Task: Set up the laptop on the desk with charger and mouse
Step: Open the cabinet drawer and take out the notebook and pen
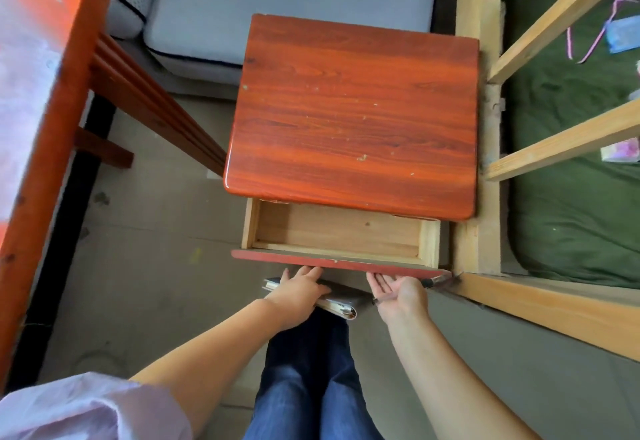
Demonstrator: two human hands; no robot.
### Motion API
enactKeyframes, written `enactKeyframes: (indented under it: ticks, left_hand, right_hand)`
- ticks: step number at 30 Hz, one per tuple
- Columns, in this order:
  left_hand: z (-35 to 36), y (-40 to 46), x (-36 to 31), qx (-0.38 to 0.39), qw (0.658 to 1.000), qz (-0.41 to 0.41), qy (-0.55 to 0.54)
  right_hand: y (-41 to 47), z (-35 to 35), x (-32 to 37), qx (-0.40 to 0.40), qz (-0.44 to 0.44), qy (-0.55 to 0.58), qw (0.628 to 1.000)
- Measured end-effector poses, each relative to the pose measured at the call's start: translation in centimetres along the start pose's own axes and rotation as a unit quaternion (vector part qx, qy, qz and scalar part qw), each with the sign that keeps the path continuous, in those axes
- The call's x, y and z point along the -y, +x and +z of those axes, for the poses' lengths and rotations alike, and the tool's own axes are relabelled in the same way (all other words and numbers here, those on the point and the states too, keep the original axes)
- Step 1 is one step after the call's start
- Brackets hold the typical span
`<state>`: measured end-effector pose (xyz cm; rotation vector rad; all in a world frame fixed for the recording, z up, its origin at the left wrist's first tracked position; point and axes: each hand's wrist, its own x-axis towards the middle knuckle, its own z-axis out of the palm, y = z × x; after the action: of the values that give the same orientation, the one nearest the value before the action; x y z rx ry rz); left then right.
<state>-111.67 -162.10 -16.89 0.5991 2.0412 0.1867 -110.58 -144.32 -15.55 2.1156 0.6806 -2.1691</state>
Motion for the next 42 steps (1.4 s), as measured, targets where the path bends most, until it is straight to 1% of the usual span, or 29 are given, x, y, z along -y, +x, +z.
enactKeyframes:
  ticks: [3,6,9,12,15,17,20,22,23,24,25,26,28,29,30,32,35,37,39,40,41,42]
  left_hand:
    - [-2.2,0.8,-0.3,-0.03,0.999,0.008,0.008]
    - [-4.8,2.7,-0.1,-0.047,0.999,-0.005,0.015]
    - [-7.4,4.3,0.3,-0.05,0.998,-0.015,0.043]
    - [-8.6,4.8,0.8,-0.059,0.996,-0.018,0.07]
    - [-8.6,4.6,0.9,-0.037,0.996,-0.02,0.074]
    - [-8.6,3.7,0.7,-0.015,0.999,-0.016,0.045]
    - [-9.8,0.4,0.2,-0.015,0.999,0.005,-0.048]
    - [-11.2,-2.8,0.1,-0.043,0.994,-0.01,-0.103]
    - [-11.5,-4.6,0.4,-0.059,0.987,-0.031,-0.147]
    - [-11.5,-6.1,0.9,-0.073,0.973,-0.049,-0.215]
    - [-11.4,-7.5,1.8,-0.082,0.945,-0.055,-0.313]
    - [-11.3,-9.1,2.6,-0.091,0.899,-0.049,-0.426]
    - [-11.2,-12.5,3.6,-0.116,0.77,-0.026,-0.627]
    - [-11.0,-14.1,4.0,-0.139,0.711,-0.01,-0.689]
    - [-10.7,-15.6,4.3,-0.169,0.661,0.004,-0.731]
    - [-10.3,-18.3,4.8,-0.23,0.564,0.031,-0.792]
    - [-9.5,-22.0,5.6,-0.314,0.41,0.068,-0.854]
    - [-8.9,-24.5,5.9,-0.346,0.307,0.095,-0.881]
    - [-8.0,-27.4,6.6,-0.367,0.2,0.12,-0.9]
    - [-7.3,-28.8,7.1,-0.373,0.156,0.134,-0.905]
    - [-6.4,-30.3,7.6,-0.378,0.127,0.146,-0.905]
    - [-5.4,-32.0,8.1,-0.385,0.113,0.156,-0.903]
  right_hand:
    - [-1.3,2.0,1.4,0.026,-0.01,0.004,1.0]
    - [-1.5,4.9,3.0,0.056,-0.008,0.023,0.998]
    - [-0.5,7.2,4.0,0.08,-0.006,0.046,0.996]
    - [0.4,7.9,4.4,0.091,0.008,0.061,0.994]
    - [0.0,7.5,4.4,0.098,0.004,0.052,0.994]
    - [-1.2,6.9,4.4,0.102,0.001,0.022,0.995]
    - [-3.6,5.4,4.6,0.099,-0.002,-0.006,0.995]
    - [-5.6,5.0,5.3,0.105,-0.007,-0.018,0.994]
    - [-6.7,4.9,5.6,0.11,-0.011,-0.026,0.994]
    - [-7.7,5.0,5.9,0.119,-0.019,-0.044,0.992]
    - [-8.7,5.4,6.2,0.135,-0.027,-0.066,0.988]
    - [-9.8,5.8,6.3,0.157,-0.037,-0.09,0.983]
    - [-11.9,6.9,6.2,0.198,-0.06,-0.142,0.968]
    - [-13.2,7.4,5.9,0.212,-0.077,-0.175,0.958]
    - [-14.4,7.9,5.4,0.222,-0.102,-0.209,0.947]
    - [-16.8,8.7,3.9,0.235,-0.174,-0.284,0.913]
    - [-20.0,9.3,0.1,0.248,-0.275,-0.407,0.835]
    - [-22.2,9.2,-3.6,0.294,-0.287,-0.45,0.793]
    - [-24.8,9.2,-8.0,0.363,-0.269,-0.465,0.762]
    - [-26.2,9.4,-10.3,0.393,-0.262,-0.472,0.745]
    - [-27.7,9.6,-12.6,0.42,-0.262,-0.476,0.727]
    - [-29.2,9.8,-15.0,0.447,-0.263,-0.478,0.709]
